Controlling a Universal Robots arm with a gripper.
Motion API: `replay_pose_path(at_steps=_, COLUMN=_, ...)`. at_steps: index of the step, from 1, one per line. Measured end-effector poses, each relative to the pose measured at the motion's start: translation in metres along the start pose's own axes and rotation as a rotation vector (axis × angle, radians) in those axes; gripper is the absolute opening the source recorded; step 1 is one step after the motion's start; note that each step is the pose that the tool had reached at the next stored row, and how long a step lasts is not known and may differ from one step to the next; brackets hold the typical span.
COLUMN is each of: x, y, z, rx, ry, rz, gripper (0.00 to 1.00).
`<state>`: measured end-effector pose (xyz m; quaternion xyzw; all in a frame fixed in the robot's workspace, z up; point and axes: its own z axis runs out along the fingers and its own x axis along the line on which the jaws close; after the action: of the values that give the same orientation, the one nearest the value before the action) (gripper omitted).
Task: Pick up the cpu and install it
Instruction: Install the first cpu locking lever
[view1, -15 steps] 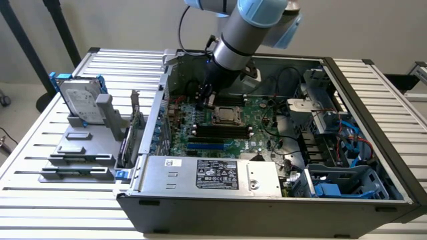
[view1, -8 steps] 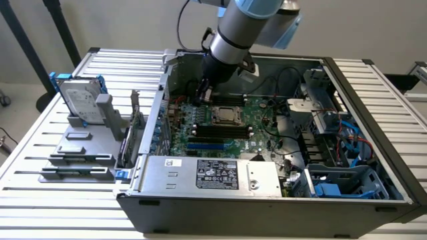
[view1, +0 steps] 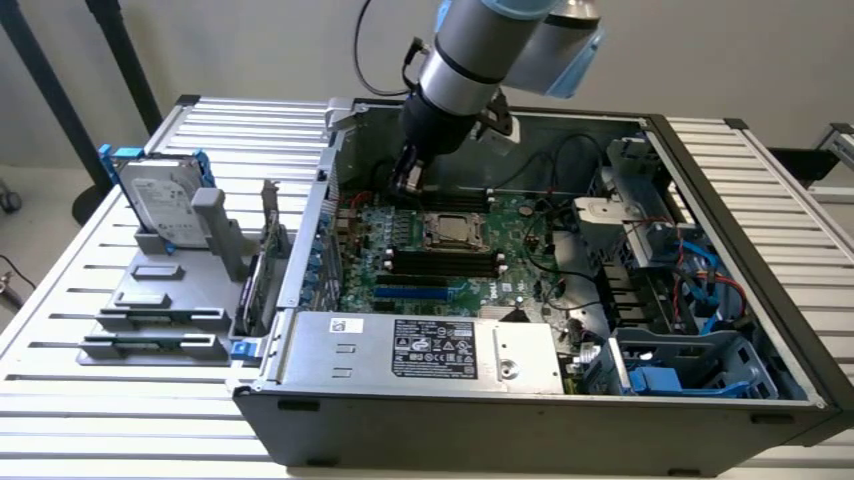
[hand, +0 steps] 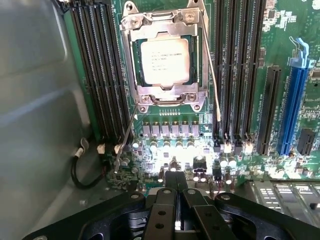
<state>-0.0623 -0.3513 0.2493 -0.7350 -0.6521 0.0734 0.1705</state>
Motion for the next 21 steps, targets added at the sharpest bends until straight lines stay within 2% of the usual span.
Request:
replay_pose_path(at_steps=16, x=0.0000, y=0.0001, z=0.0001, rx=-0.0308, ry=0.0934, rz=0.251, gripper=0.11)
replay_pose_path(at_steps=19, x=-0.0001, y=-0.0002, z=0.0001, rx=-0.0347, ry=0.1090, rz=0.287, gripper=0.11)
replay_pose_path(at_steps=21, x=-0.0006, y=-0.0022, z=0.0005, rx=-0.0337, ry=0.1183, rz=0.293, gripper=0.11)
